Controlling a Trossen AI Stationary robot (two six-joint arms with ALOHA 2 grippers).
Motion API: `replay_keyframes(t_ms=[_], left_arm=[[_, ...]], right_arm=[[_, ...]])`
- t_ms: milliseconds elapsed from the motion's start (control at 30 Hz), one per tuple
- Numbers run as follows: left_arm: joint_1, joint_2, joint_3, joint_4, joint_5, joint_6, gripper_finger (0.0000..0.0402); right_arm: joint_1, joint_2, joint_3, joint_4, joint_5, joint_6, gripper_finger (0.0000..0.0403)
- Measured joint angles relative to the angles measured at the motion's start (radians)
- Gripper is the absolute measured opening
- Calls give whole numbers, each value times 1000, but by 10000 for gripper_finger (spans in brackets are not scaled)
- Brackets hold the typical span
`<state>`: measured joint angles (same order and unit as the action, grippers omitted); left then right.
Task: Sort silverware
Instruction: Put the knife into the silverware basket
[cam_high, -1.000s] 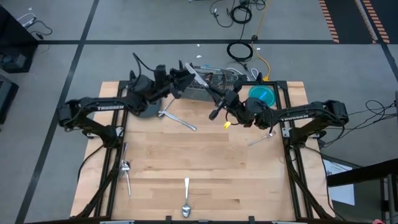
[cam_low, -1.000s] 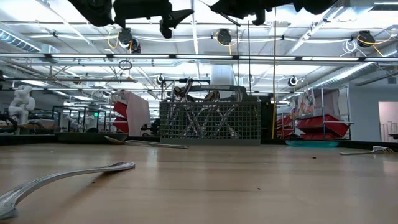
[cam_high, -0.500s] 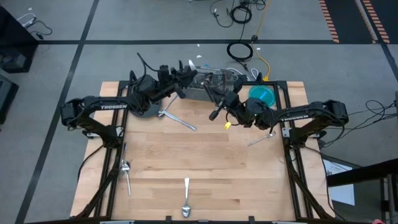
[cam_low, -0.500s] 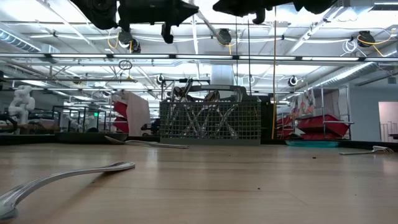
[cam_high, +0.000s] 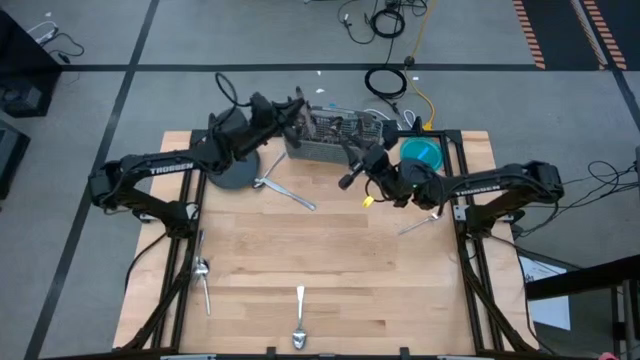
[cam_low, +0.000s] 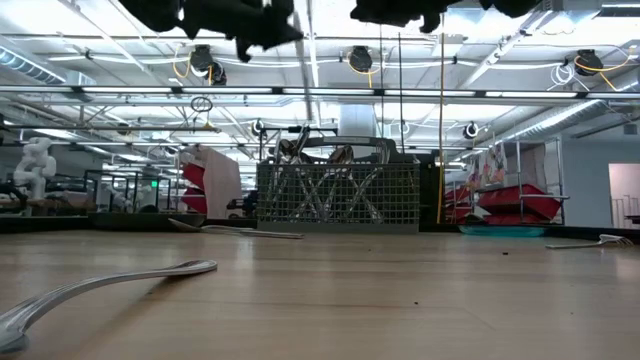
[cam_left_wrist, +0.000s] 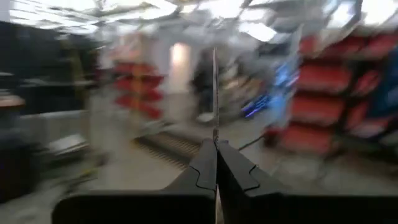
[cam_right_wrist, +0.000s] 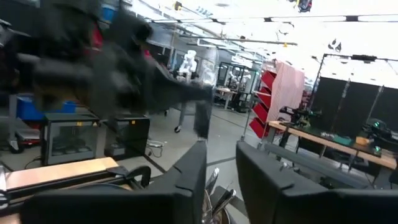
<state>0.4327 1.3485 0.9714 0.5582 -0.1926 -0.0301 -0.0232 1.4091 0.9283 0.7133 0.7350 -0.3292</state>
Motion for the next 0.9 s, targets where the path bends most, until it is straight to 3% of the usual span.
replay_keyframes(t_ms=[200,333,533,900], left_arm=[[58,9,-49,-31,-84,100,2],[108,12,-149,104,-141,123,1],[194,29,-263,338,-104,109,1],[199,140,-312,368,-45,-8,1]], right_arm=[[28,-36,0,-6,5,-24,108],[44,-65,0,-42,37,-28,110],[52,-91,0,-80,50,-30,110],[52,-94,0,-119,50,-24,110]])
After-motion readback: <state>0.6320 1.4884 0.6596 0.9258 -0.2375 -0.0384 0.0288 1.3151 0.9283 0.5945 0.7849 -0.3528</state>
